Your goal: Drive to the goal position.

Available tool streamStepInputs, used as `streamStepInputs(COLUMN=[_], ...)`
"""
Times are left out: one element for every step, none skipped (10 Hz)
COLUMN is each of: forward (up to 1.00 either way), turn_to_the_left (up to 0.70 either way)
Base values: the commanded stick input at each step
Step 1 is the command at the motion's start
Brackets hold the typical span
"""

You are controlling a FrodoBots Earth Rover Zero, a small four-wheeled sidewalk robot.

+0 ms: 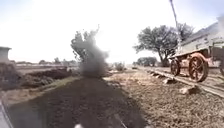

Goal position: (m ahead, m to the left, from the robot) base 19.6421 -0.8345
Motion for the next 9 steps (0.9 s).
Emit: streamStepInputs(forward=[0.7, 0.7, 0.7, 0.7, 0.7, 0.7, 0.7, 0.7, 0.7], turn_to_the_left=[-0.14, -0.14, -0.14, -0.14, -0.14, -0.14, -0.14, -0.14, -0.14])
